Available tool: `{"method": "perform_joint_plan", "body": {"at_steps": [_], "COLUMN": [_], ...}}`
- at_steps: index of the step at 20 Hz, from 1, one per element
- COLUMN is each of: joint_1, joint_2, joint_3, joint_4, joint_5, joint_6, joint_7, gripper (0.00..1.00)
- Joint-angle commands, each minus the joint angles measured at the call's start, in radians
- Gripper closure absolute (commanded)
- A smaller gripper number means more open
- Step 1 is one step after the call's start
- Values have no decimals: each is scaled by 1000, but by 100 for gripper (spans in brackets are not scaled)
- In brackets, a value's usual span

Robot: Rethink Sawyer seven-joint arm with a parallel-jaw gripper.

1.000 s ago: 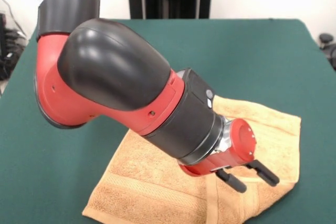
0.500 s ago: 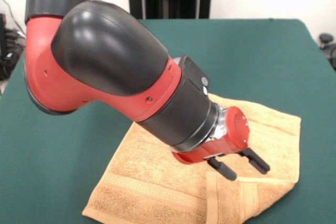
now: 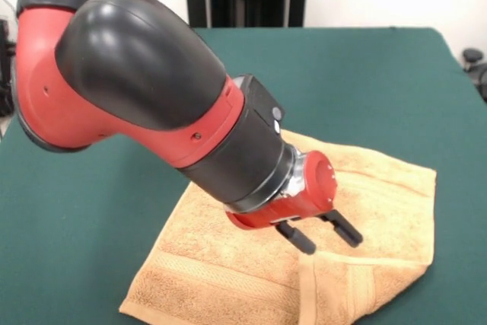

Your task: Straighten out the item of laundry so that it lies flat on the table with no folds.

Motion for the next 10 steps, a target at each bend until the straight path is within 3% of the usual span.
{"method": "perform_joint_plan", "body": {"at_steps": [1,10], "joint_1": [14,43], "joint_2": [-42,12], "joint_3": [-91,-134], "joint_4": [152,54], "joint_5": [9,-4], "joint_6": [48,34], "joint_7": [191,152], "gripper": [0,0]}}
